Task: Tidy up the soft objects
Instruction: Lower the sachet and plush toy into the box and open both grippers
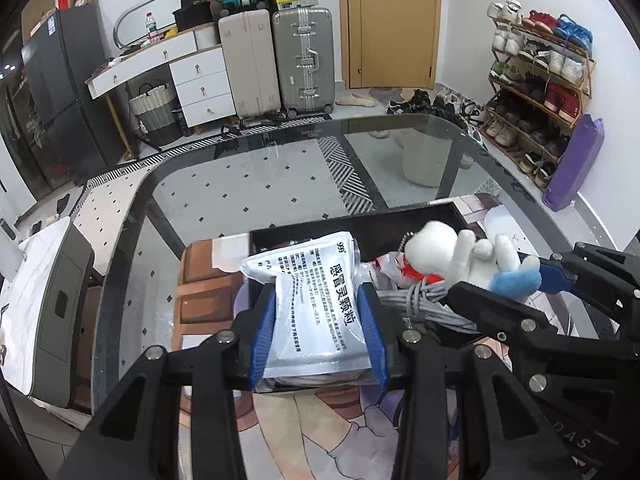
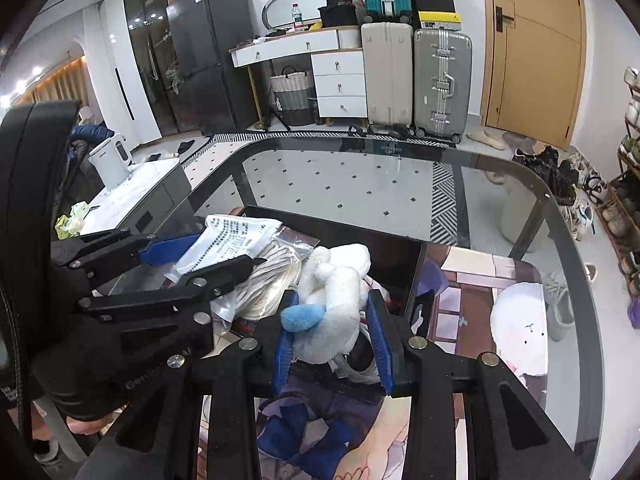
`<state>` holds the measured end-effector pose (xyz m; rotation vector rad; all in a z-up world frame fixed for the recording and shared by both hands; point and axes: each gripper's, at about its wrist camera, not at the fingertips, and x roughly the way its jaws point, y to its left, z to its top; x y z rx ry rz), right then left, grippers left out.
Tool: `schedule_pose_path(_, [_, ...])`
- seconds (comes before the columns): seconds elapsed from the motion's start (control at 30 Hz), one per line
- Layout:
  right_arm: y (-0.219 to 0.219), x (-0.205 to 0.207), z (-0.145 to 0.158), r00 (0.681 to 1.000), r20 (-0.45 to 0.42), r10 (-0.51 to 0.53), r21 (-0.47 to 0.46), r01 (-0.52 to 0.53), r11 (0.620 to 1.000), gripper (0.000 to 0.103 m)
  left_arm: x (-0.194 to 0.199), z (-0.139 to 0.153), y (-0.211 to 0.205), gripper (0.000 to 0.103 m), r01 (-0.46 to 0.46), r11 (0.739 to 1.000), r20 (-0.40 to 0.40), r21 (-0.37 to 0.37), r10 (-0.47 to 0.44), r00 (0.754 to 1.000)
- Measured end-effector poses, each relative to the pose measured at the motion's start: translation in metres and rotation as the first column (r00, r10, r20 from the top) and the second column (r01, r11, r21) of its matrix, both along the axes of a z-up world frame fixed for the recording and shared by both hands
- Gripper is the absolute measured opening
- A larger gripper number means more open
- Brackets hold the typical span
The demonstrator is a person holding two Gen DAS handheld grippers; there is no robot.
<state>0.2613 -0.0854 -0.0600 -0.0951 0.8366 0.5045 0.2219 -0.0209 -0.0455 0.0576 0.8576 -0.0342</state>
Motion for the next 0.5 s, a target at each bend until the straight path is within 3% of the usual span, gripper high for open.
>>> schedule_pose_path(0.3, [0.000, 0.001, -0.009, 1.000, -0.025, 0.013, 0.011, -0.013, 1.000, 0.035, 0.005, -0.011, 0.001, 0.048, -0.006, 1.000, -0.022, -0.031, 0.005, 1.000])
schedule_pose_path(0.37, [-0.002, -0.001, -0.007, 0.999, -0.033, 0.026, 0.023, -0.025, 0.999, 0.035, 0.003, -0.009, 0.002, 0.057, -0.007, 0.999, -0.025, -0.037, 0.006, 1.000])
schedule_pose_path(0.5, [-0.011, -0.007, 0.001, 0.999, -0.037, 0.035, 0.075, -0.032, 0.997, 0.047, -0.005, 0.001, 0.007, 0.075, -0.010, 0.998, 0.008, -0.065, 0.011, 1.000])
